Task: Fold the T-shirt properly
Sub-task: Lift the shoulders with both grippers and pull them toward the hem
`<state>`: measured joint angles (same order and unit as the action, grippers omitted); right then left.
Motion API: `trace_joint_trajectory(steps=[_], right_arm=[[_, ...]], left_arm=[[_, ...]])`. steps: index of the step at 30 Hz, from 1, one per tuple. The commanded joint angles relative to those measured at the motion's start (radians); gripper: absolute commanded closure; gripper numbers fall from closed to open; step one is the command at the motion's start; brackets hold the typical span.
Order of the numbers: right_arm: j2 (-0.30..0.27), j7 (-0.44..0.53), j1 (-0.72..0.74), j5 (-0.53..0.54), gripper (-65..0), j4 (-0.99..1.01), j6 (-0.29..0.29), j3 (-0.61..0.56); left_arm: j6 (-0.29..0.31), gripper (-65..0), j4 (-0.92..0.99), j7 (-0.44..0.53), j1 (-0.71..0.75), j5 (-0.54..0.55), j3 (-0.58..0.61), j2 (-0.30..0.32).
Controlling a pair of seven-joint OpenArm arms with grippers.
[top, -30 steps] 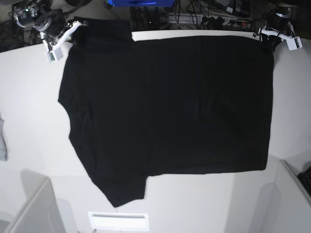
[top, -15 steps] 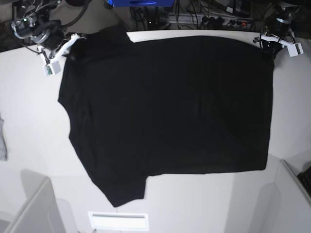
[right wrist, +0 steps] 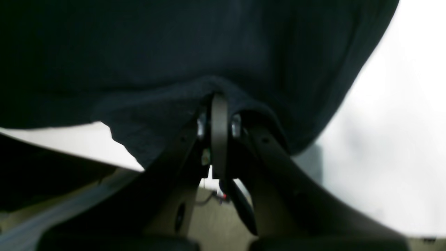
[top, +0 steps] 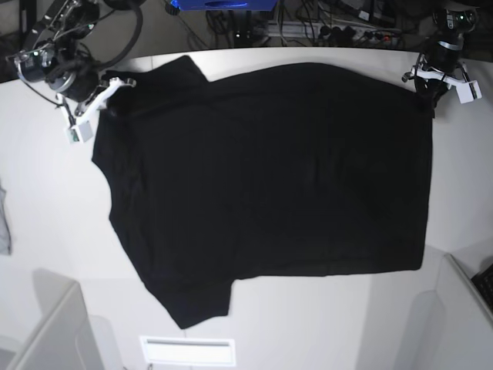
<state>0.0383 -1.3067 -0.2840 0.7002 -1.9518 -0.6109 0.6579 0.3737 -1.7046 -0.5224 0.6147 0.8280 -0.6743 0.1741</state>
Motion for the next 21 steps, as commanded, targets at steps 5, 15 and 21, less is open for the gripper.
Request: trace_joint_trajectory(steps=[5, 15, 21], right_arm=[[-0.007, 0.019, 0.032, 0.017, 0.0, -0.014, 0.004, 0.001], [-0.028, 0.019, 0.104, 0.016, 0.0, 0.085, 0.004, -0.017], [-0.045, 0.029, 0.131, 0.016, 0.0, 0.128, 0.03, -0.076]], left_arm=[[-0.009, 0.0, -0.016, -0.035, -0.055, 0.012, -0.031, 0.012], [-0.011, 0.0, -0.012, -0.035, -0.095, 0.012, -0.031, 0.014], [-0.064, 0.0, -0.012, -0.035, -0.118, 0.012, -0.031, 0.015]])
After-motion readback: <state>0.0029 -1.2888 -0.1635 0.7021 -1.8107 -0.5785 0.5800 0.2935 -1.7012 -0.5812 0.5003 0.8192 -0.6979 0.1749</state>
